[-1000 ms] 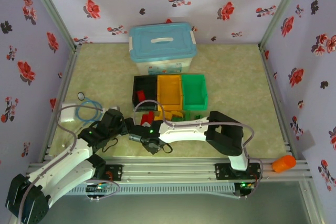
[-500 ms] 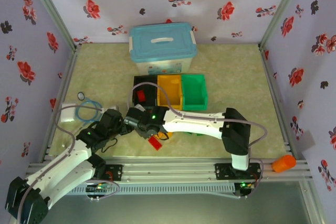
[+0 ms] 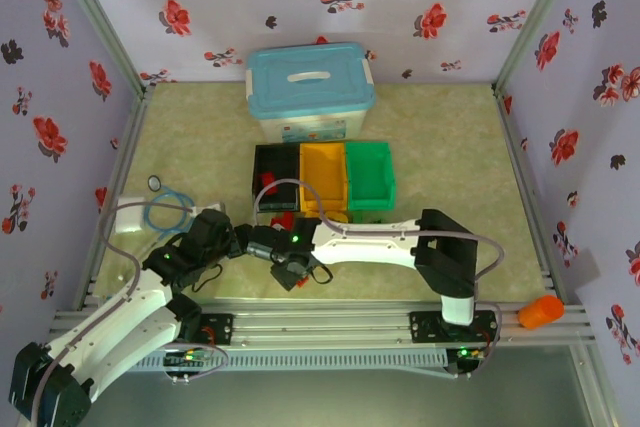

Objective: Sort the legos into containers by color
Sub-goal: Pick up the lego from the bottom-center of the table.

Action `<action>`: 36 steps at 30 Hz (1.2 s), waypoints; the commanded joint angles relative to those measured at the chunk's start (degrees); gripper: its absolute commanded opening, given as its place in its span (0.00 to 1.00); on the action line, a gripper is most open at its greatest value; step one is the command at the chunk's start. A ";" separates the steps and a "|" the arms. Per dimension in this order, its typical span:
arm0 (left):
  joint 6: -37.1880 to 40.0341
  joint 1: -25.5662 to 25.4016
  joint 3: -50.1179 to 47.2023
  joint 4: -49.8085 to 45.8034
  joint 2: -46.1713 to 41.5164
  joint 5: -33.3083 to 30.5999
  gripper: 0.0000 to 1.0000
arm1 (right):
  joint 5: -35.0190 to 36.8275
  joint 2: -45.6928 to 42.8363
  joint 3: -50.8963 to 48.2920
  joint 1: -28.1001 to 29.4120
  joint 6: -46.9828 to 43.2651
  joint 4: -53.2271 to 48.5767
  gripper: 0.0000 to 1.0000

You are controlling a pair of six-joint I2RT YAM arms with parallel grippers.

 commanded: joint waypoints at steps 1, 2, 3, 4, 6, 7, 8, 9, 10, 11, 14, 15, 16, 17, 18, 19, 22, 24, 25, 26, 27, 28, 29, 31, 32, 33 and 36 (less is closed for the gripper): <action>-0.82 -0.29 -0.47 0.19 0.08 -1.35 0.75 | -2.35 1.64 -1.03 0.89 2.61 2.18 0.57; -0.75 -0.27 -0.47 0.19 0.12 -1.37 0.75 | -2.61 2.12 -1.02 1.17 2.82 2.62 0.57; -0.83 -0.27 -0.52 0.12 0.13 -1.31 0.75 | -2.95 2.69 -1.13 1.33 3.08 3.24 0.56; -0.88 -0.25 -0.55 0.11 0.15 -1.31 0.75 | -3.10 3.32 -1.19 1.44 3.23 3.54 0.56; -0.85 -0.27 -0.58 0.19 0.13 -1.35 0.75 | -2.61 4.46 -1.18 1.62 3.75 3.96 0.55; -0.88 -0.27 -0.55 0.19 0.13 -1.33 0.75 | -2.11 4.86 -1.20 1.67 4.11 4.15 0.54; -0.89 -0.27 -0.55 0.19 0.16 -1.35 0.75 | -1.84 5.14 -1.33 1.64 4.23 4.35 0.54; -0.86 -0.34 -0.55 0.19 0.12 -1.34 0.75 | -1.42 5.32 -1.52 1.65 4.37 4.51 0.54; -0.87 -0.31 -0.64 0.19 0.11 -1.33 0.75 | -1.03 5.41 -1.54 1.66 4.48 4.42 0.54; -0.93 -0.27 -0.64 0.26 0.11 -1.29 0.75 | -0.54 5.59 -1.52 1.62 4.61 4.30 0.54; -0.96 -0.29 -0.83 0.46 0.22 -1.35 0.75 | 0.53 5.97 -1.28 1.62 4.75 3.70 0.54; -0.96 -0.32 -0.90 0.54 0.20 -1.36 0.75 | 0.77 6.09 -1.15 1.67 4.75 3.35 0.54; -0.99 -0.29 -1.03 0.60 0.29 -1.36 0.75 | 1.09 6.17 -0.94 1.62 4.72 3.02 0.54; -1.02 -0.27 -0.99 0.55 0.33 -1.35 0.75 | 1.35 5.98 -0.82 1.71 4.81 2.81 0.54; -1.01 -0.33 -0.99 0.55 0.31 -1.31 0.75 | 1.57 5.60 -0.72 1.75 4.87 2.72 0.54; -1.10 -0.36 -0.90 0.46 0.21 -1.31 0.75 | 1.80 5.17 -0.75 1.73 4.95 2.68 0.54; -0.99 -0.36 -0.47 -0.22 -0.03 -1.35 0.75 | 2.93 3.10 -1.16 1.80 4.97 3.10 0.55; -0.87 -0.33 -0.51 -0.37 -0.27 -1.42 0.75 | 4.20 1.99 -1.32 1.73 4.88 3.13 0.56; -0.98 -0.31 -0.70 -0.13 -0.37 -1.51 0.75 | 4.76 1.71 -1.32 1.67 4.88 2.93 0.57; -1.14 -0.35 -0.87 0.29 -0.37 -1.53 0.75 | 5.31 1.58 -1.45 1.65 4.88 2.81 0.58; -1.27 -0.36 -1.11 0.90 -0.17 -1.49 0.75 | 5.85 1.50 -1.82 1.46 4.94 2.87 0.60; -1.50 -0.36 -1.24 1.36 0.09 -1.32 0.75 | 5.81 1.55 -2.25 1.23 5.03 3.17 0.61; -1.43 -0.31 -1.21 1.53 0.50 -1.28 0.75 | 5.49 1.71 -2.62 1.10 5.05 3.39 0.61; -1.04 -0.36 -0.66 1.28 1.25 -1.22 0.75 | 5.12 2.26 -3.34 1.03 5.37 4.05 0.61; -0.80 -0.39 -0.42 1.04 1.36 -1.22 0.75 | 4.78 2.49 -3.69 1.00 5.49 4.64 0.61; -0.81 -0.39 -0.36 0.83 1.38 -1.27 0.75 | 4.33 2.75 -4.11 1.05 5.67 5.43 0.61; -1.10 -0.44 -0.49 0.63 0.75 -1.25 0.75 | 3.45 3.86 -4.46 1.04 5.81 6.38 0.62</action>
